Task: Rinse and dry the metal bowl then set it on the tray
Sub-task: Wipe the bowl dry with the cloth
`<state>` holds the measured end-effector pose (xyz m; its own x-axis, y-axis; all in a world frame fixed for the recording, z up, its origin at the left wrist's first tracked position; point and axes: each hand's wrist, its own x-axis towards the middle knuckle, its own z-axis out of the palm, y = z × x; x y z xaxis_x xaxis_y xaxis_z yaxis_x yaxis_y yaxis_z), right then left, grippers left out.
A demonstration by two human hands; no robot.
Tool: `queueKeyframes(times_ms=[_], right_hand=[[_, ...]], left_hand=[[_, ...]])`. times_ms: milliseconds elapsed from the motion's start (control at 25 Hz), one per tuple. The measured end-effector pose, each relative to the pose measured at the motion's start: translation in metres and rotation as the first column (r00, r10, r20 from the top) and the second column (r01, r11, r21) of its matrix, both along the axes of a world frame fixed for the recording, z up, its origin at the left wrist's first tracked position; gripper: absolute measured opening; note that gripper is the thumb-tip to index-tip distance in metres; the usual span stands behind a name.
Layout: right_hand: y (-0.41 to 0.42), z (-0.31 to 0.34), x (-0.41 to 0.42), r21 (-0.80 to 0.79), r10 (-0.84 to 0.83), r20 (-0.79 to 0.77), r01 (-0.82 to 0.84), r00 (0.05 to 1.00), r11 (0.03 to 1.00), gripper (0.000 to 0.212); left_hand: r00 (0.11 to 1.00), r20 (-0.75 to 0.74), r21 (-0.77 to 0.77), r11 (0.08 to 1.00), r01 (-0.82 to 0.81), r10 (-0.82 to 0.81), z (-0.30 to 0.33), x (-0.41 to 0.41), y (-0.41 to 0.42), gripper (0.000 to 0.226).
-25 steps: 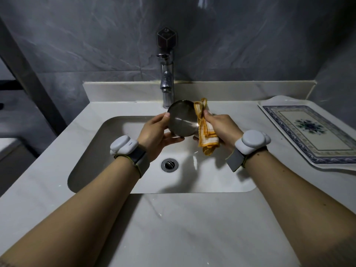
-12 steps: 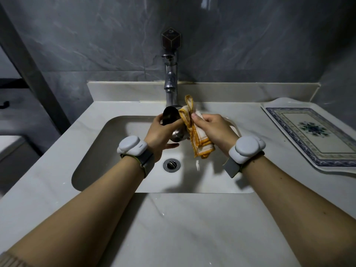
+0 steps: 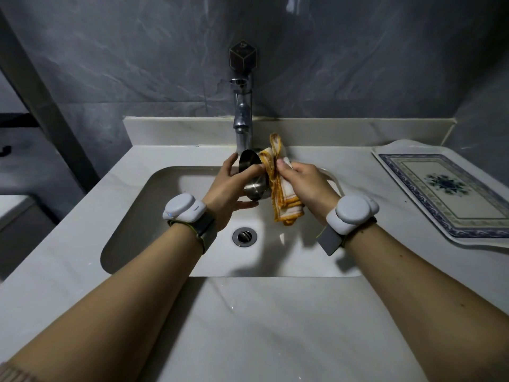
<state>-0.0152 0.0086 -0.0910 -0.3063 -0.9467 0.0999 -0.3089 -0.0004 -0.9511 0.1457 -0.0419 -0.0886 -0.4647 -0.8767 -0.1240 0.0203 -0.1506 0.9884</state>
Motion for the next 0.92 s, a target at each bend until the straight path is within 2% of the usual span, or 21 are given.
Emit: queueKeyframes(times_ms=[80, 200, 440, 600, 760, 840, 920], right_hand=[[0.001, 0.001, 0.005, 0.018, 0.031, 0.020, -0.032, 0.999, 0.999, 0.042], [0.003, 0.004, 0.014, 0.029, 0.058, 0.080, -0.061, 0.995, 0.998, 0.052], [0.005, 0.006, 0.023, -0.074, 0.037, 0.138, -0.027, 0.990, 0.997, 0.054], [0.005, 0.006, 0.018, -0.124, 0.010, 0.088, 0.001, 0.996, 0.992, 0.043], [0.005, 0.011, 0.010, -0.138, -0.035, 0.105, 0.049, 0.994, 0.989, 0.030], [0.004, 0.013, 0.006, -0.086, -0.058, 0.190, 0.075, 0.980, 0.993, 0.037], [0.005, 0.013, 0.002, -0.001, -0.084, 0.341, 0.089, 0.937, 0.996, 0.047]], left_hand=[[1.000, 0.022, -0.038, 0.999, -0.002, 0.003, 0.000, -0.001, 0.000, 0.080], [1.000, -0.004, -0.037, 0.999, 0.014, -0.014, 0.001, -0.004, 0.002, 0.076], [0.996, -0.061, -0.026, 0.998, 0.066, -0.067, 0.002, -0.006, 0.001, 0.077], [0.988, -0.021, -0.036, 0.987, 0.155, -0.156, 0.003, -0.005, 0.003, 0.079], [0.973, 0.027, -0.160, 0.960, 0.231, -0.229, 0.004, -0.006, 0.008, 0.077], [0.967, 0.018, -0.227, 0.941, 0.251, -0.254, 0.005, -0.007, 0.011, 0.077], [0.963, 0.017, -0.294, 0.919, 0.261, -0.268, 0.004, -0.008, 0.014, 0.079]])
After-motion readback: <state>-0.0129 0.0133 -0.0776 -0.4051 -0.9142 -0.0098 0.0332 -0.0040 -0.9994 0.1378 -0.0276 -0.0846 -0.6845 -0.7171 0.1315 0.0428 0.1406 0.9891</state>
